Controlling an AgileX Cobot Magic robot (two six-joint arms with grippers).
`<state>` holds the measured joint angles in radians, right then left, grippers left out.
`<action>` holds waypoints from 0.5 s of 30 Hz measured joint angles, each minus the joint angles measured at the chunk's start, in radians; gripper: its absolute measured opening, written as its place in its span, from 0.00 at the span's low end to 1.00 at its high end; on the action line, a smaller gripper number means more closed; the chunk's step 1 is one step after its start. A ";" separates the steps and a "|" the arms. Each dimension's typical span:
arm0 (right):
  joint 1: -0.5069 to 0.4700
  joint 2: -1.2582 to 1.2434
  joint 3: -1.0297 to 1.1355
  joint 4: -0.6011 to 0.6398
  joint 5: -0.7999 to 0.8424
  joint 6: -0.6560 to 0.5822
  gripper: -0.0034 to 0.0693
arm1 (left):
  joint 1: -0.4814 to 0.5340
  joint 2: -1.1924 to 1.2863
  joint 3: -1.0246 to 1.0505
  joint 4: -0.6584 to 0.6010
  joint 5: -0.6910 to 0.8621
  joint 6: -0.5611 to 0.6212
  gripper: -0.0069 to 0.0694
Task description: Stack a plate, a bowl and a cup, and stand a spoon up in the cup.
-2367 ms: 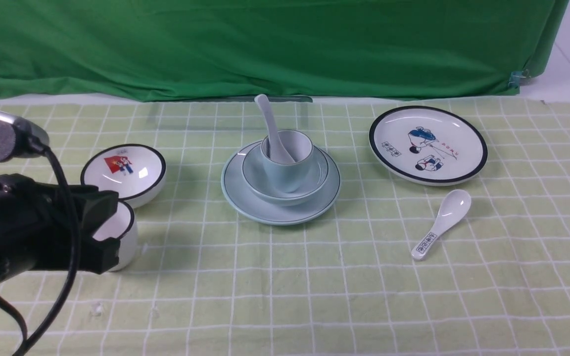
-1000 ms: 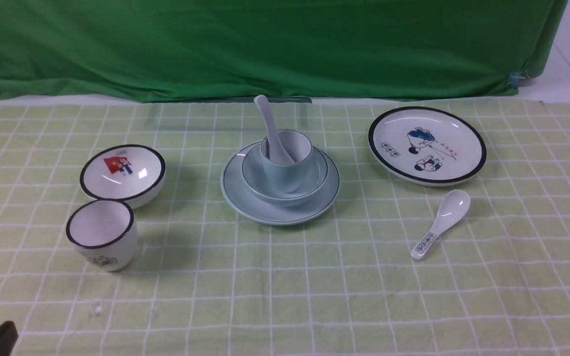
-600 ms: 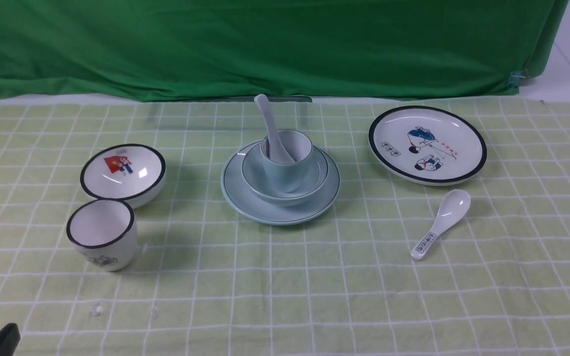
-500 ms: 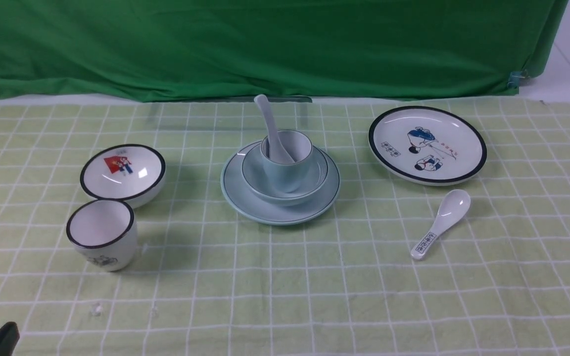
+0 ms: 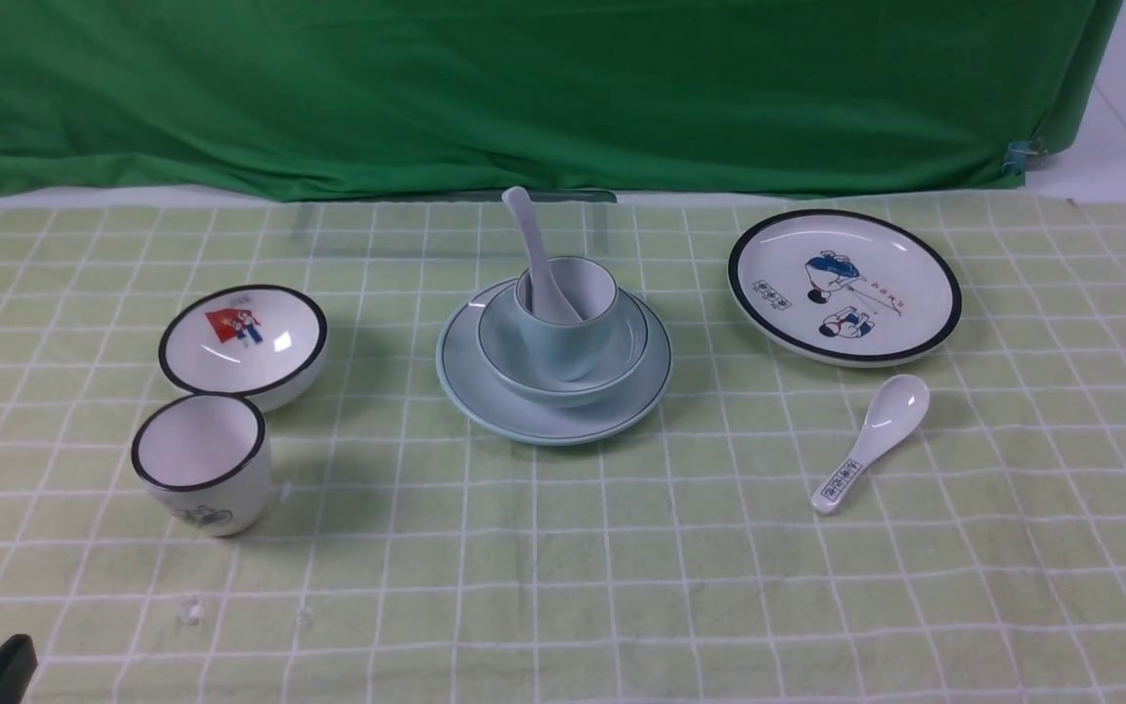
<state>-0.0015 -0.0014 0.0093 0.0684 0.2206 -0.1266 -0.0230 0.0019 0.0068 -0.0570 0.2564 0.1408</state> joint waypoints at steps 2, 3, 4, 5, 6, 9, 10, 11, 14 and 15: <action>0.000 0.000 0.000 0.000 0.000 0.000 0.32 | 0.000 0.000 0.000 0.000 0.000 0.000 0.29; 0.000 0.000 0.000 0.000 0.000 0.000 0.32 | 0.000 0.000 0.000 0.001 0.000 0.001 0.29; 0.000 0.000 0.000 0.000 0.000 0.000 0.32 | 0.000 0.000 0.000 0.001 0.000 0.002 0.29; 0.000 0.000 0.000 0.000 0.000 0.000 0.32 | 0.000 0.000 0.000 0.001 0.000 0.002 0.29; 0.000 0.000 0.000 0.000 0.000 0.000 0.32 | 0.000 0.000 0.000 0.001 0.000 0.002 0.29; 0.000 0.000 0.000 0.000 0.000 0.000 0.32 | 0.000 0.000 0.000 0.003 0.000 0.003 0.30; 0.000 0.000 0.000 0.000 0.000 0.000 0.33 | 0.000 0.000 0.000 0.003 0.000 0.003 0.30; 0.000 0.000 0.000 0.000 0.000 0.000 0.33 | 0.000 0.000 0.000 0.003 0.000 0.006 0.30; 0.000 0.000 0.000 0.000 0.000 0.000 0.33 | 0.000 0.000 0.000 0.003 0.000 0.007 0.30; 0.000 0.000 0.000 0.000 0.000 0.000 0.34 | 0.000 0.000 0.000 0.003 0.000 0.007 0.31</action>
<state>-0.0015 -0.0014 0.0093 0.0684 0.2206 -0.1266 -0.0230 0.0019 0.0068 -0.0539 0.2564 0.1478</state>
